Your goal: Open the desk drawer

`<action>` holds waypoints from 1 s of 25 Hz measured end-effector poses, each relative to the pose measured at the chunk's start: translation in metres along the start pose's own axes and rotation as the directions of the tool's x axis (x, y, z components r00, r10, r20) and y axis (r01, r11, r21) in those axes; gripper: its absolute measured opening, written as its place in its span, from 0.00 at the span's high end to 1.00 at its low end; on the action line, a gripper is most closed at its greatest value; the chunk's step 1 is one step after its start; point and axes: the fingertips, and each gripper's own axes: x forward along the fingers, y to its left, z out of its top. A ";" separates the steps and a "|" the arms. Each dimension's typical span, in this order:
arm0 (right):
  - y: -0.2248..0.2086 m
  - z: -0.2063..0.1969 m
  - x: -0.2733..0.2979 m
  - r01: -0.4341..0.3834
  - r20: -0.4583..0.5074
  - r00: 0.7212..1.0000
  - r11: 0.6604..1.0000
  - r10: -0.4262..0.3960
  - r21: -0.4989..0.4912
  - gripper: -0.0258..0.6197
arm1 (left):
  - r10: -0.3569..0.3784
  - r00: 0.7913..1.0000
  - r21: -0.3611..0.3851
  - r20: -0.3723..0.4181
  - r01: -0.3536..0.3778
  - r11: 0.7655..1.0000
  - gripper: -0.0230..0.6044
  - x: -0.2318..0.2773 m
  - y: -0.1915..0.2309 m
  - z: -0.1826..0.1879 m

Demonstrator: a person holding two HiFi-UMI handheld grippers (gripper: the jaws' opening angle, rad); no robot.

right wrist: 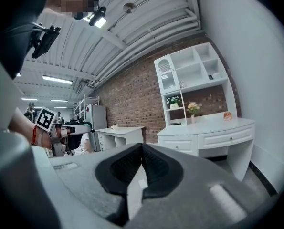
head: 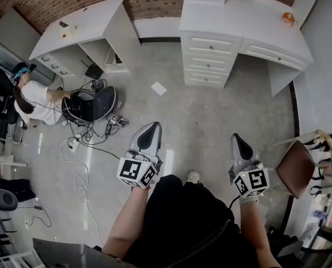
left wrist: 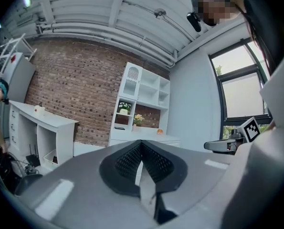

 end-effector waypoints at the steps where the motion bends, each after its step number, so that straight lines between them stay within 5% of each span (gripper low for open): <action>1: -0.006 -0.001 0.002 0.001 -0.002 1.000 1.000 -0.001 0.003 0.96 | -0.003 1.000 -0.001 -0.001 0.003 1.000 0.97 0.005 -0.003 -0.001; 17: -0.076 -0.005 0.059 0.043 -0.037 0.998 0.998 -0.042 0.037 0.96 | -0.064 0.996 -0.015 -0.068 0.063 0.998 0.97 0.108 0.000 -0.023; 25: -0.120 0.018 0.129 0.051 -0.047 0.998 0.998 -0.050 0.021 0.96 | -0.087 0.995 -0.003 -0.050 0.087 0.996 0.97 0.194 0.028 -0.004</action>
